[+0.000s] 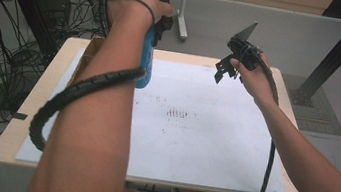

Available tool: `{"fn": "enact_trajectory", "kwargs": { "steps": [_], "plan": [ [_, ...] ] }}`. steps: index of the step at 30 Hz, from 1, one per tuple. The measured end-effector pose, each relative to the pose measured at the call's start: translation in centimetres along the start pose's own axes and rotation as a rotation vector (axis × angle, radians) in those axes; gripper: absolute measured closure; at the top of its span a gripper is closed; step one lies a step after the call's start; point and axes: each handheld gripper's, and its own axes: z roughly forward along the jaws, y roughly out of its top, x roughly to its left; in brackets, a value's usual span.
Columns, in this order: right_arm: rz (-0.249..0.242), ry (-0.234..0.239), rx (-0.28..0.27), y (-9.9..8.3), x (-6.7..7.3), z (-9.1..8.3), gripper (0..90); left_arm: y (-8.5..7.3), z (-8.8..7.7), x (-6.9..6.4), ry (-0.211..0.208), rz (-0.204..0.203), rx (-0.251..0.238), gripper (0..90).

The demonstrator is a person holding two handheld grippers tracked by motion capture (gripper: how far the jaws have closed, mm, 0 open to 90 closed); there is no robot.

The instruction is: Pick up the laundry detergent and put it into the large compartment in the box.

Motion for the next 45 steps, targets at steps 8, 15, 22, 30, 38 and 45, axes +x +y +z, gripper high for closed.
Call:
{"fn": "enact_trajectory", "kwargs": {
  "steps": [8, 15, 22, 30, 38, 45],
  "plan": [
    [0.023, 0.001, 0.011, 0.3, -0.5, 0.1, 7.6, 0.6, -2.8, 3.4, 0.003, 0.03, -0.025, 37.6],
    [0.025, 0.013, 0.016, 0.6, -0.4, -0.1, 7.5, 1.0, -4.2, 6.1, 0.012, 0.029, -0.036, 37.6],
    [0.013, 0.011, 0.011, 0.4, 0.1, -0.6, 7.5, 1.2, -5.0, 8.9, 0.03, 0.011, -0.045, 37.6],
    [0.016, 0.008, 0.008, 0.2, -0.1, -1.1, 7.4, 1.1, -5.0, 11.6, 0.027, -0.005, -0.056, 37.6],
    [0.015, -0.001, 0.007, 0.0, 0.2, -1.3, 7.4, 1.2, -4.2, 13.1, 0.029, -0.032, -0.052, 37.6],
    [0.017, -0.002, 0.006, -0.1, 0.3, -1.4, 7.4, 1.3, -3.1, 14.2, 0.019, -0.059, -0.042, 37.6]
  ]
}}
